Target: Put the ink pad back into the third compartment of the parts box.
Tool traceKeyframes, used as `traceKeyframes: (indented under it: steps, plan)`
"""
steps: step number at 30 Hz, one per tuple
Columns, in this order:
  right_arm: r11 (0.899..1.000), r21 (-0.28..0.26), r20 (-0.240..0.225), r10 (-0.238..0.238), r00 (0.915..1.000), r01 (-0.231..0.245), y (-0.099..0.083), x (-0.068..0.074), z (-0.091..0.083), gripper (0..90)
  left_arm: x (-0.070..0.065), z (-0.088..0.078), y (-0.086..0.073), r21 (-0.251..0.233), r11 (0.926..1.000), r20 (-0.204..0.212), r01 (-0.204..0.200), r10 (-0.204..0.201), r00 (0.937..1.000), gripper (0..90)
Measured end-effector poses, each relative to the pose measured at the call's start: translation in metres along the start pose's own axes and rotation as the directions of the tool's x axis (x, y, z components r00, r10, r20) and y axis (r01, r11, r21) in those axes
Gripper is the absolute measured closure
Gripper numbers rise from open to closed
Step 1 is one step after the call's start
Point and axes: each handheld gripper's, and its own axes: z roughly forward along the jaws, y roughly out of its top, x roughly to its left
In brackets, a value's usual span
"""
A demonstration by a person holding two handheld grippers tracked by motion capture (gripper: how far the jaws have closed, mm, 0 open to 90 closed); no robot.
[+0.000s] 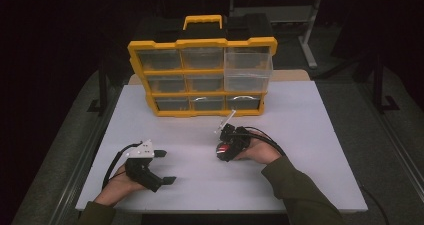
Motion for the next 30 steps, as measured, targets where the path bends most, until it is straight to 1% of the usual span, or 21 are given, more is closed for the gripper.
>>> traceKeyframes:
  steps: [3,5,8,14,22,28,30]
  plan:
    - [1.000,0.000,-0.005,0.004,1.0000,-0.004,0.000,0.000,0.000,28.7,0.000,0.000,0.000,-0.001,1.0000,0.001,0.003,-0.003,1.0000,0.0]
    - [1.000,-0.002,-0.016,0.015,0.9998,-0.015,-0.001,-0.002,-0.002,28.6,0.000,0.000,0.000,-0.002,1.0000,0.002,0.005,-0.005,1.0000,0.0]
    - [1.000,-0.006,-0.016,0.022,0.9996,-0.022,-0.001,-0.002,-0.004,28.7,0.000,0.000,0.000,-0.003,1.0000,0.002,0.005,-0.005,1.0000,0.0]
    - [1.000,-0.011,-0.007,0.020,0.9998,-0.020,-0.003,-0.004,-0.010,28.6,0.000,-0.001,0.000,-0.005,1.0000,0.004,0.004,-0.004,1.0000,0.0]
    - [1.000,-0.003,0.006,0.015,0.9999,-0.015,-0.008,-0.005,-0.016,28.7,0.001,-0.001,-0.001,-0.010,0.9999,0.001,0.008,-0.008,1.0000,0.0]
    - [0.999,0.000,0.017,0.032,0.9993,-0.032,-0.016,-0.007,-0.023,28.6,0.001,-0.002,0.000,-0.013,0.9998,0.001,0.012,-0.012,0.9999,0.0]
    - [0.999,-0.008,0.022,0.038,0.9990,-0.038,-0.019,-0.009,-0.026,28.6,0.001,-0.002,-0.001,-0.014,0.9998,0.001,0.013,-0.013,0.9999,0.0]
